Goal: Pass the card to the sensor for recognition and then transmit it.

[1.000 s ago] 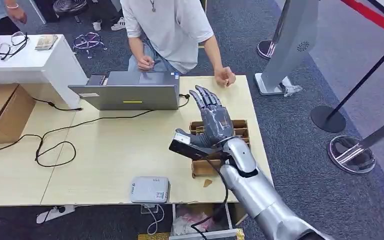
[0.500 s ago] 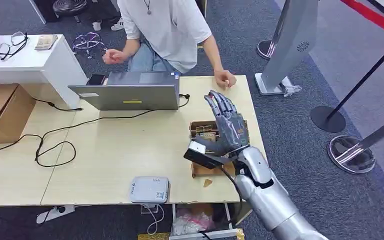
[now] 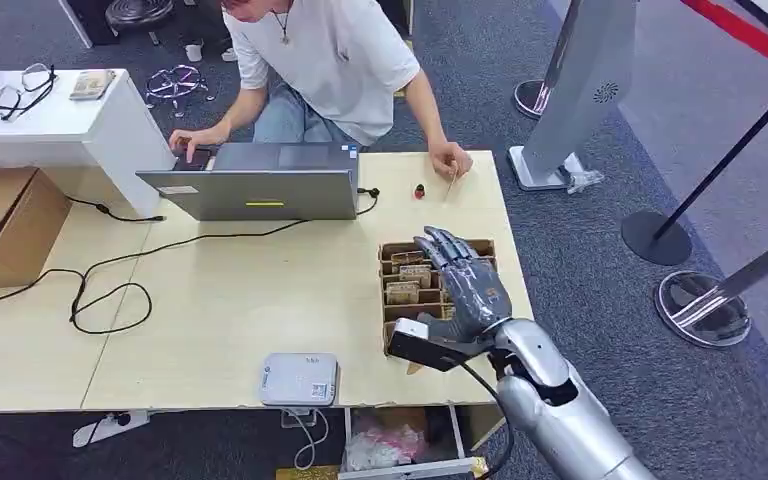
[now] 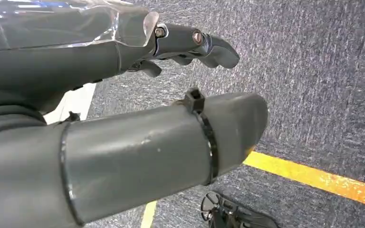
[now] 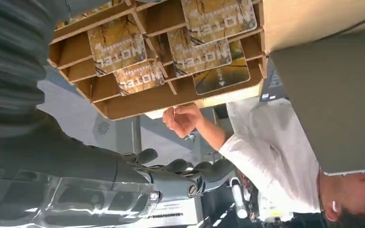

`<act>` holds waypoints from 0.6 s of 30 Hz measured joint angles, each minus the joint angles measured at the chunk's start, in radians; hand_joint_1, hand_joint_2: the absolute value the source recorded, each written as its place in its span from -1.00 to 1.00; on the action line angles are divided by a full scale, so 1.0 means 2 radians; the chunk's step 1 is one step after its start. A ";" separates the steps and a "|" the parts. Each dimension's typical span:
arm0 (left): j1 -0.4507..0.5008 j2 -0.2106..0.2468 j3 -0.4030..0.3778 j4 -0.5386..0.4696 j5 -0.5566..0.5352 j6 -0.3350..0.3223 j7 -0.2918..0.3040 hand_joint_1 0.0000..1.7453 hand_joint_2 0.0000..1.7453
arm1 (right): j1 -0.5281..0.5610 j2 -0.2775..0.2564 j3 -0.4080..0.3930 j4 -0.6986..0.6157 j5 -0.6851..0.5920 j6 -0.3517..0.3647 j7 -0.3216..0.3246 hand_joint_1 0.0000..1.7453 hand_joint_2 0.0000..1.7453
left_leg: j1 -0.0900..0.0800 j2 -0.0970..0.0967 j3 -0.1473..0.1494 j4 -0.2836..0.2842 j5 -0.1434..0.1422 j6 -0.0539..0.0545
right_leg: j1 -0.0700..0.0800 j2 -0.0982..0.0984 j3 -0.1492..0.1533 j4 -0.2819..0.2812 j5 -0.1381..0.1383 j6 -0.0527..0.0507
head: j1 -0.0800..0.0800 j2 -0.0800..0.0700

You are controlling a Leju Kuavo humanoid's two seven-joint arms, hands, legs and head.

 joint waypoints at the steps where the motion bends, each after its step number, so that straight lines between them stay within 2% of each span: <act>1: 0.000 0.000 0.000 0.000 0.000 -0.001 0.000 -1.00 -1.00 | 0.000 -0.003 0.000 -0.004 -0.005 0.006 -0.001 -1.00 1.00 | 0.000 0.000 0.000 0.000 0.000 0.000 | 0.000 0.000 0.000 0.000 0.000 0.000 | 0.000 0.000; 6: 0.000 0.000 0.000 0.000 -0.001 -0.002 -0.002 -1.00 -1.00 | 0.003 -0.018 -0.002 -0.019 -0.022 0.019 -0.002 -1.00 1.00 | 0.000 0.000 0.000 0.000 0.000 0.000 | 0.000 0.000 0.000 0.000 0.000 0.000 | 0.000 0.000; 18: 0.000 0.000 0.000 0.000 -0.004 -0.004 -0.003 -1.00 -1.00 | 0.012 -0.039 -0.015 -0.043 -0.024 0.019 0.009 -0.98 1.00 | 0.000 0.000 0.000 0.000 0.000 0.000 | 0.000 0.000 0.000 0.000 0.000 0.000 | 0.000 0.000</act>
